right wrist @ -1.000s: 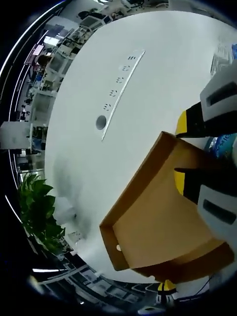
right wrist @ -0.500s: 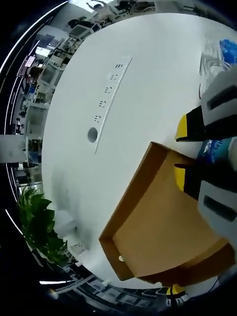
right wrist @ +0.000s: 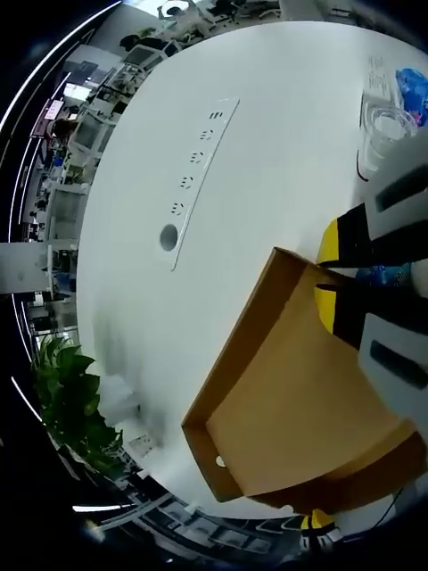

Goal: Operate the shoe box by opening the lid, removing the specified soft item, and placing it in the target area until the item is outside and the box remains undamaged.

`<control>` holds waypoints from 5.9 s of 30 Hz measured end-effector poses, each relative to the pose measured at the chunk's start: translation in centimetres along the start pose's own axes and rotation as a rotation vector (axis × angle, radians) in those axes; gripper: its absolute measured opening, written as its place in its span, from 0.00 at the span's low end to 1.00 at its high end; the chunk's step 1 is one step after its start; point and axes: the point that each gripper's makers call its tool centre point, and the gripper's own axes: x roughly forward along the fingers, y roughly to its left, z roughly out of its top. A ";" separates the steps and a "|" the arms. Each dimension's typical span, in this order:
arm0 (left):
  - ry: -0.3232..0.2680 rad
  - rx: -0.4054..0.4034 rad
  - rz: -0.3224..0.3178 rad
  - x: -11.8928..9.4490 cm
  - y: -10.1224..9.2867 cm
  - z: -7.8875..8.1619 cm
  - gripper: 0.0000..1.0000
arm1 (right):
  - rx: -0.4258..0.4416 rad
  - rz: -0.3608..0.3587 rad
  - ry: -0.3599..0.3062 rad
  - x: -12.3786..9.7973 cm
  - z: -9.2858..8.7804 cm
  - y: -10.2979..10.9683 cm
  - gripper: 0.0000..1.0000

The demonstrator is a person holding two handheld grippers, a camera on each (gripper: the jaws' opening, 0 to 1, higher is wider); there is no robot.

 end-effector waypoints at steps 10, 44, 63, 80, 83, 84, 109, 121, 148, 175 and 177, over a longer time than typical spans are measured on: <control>-0.004 -0.017 -0.001 -0.1 0.0 -0.1 0.00 | -0.014 0.022 -0.073 -1.4 1.8 0.5 0.00; -0.056 -0.056 0.026 -0.2 0.2 -0.2 0.00 | 0.042 0.146 -0.430 -8.9 6.8 2.7 0.00; -0.092 -0.079 0.010 -0.4 0.2 -0.2 0.01 | 0.021 0.167 -0.529 -12.7 5.3 4.1 0.00; -0.118 -0.122 -0.022 -1.0 -0.2 -0.2 0.02 | 0.038 0.183 -0.593 -15.1 2.7 5.1 0.00; -0.124 -0.133 -0.036 -1.1 -0.3 -0.2 0.03 | 0.031 0.183 -0.598 -15.2 2.6 5.2 0.00; -0.124 -0.138 -0.041 -1.1 -0.3 -0.2 0.03 | 0.028 0.182 -0.601 -15.3 2.4 5.3 0.00; -0.119 -0.180 -0.086 -1.3 -0.4 -0.3 0.04 | 0.007 0.207 -0.614 -16.9 -1.3 6.3 0.00; -0.132 -0.156 -0.098 -1.6 -0.5 -0.3 0.05 | -0.012 0.237 -0.592 -17.0 -4.4 7.6 0.00; -0.332 0.006 -0.113 -6.4 -0.5 6.5 0.10 | -0.007 0.249 -0.562 -16.5 -7.5 8.5 0.01; -0.367 0.137 -0.130 -7.0 -1.1 6.5 0.15 | -0.061 0.271 -0.521 -15.6 -9.6 9.1 0.02; -0.350 0.139 -0.136 -6.9 -1.1 6.1 0.15 | -0.070 0.276 -0.510 -15.4 -10.0 9.1 0.02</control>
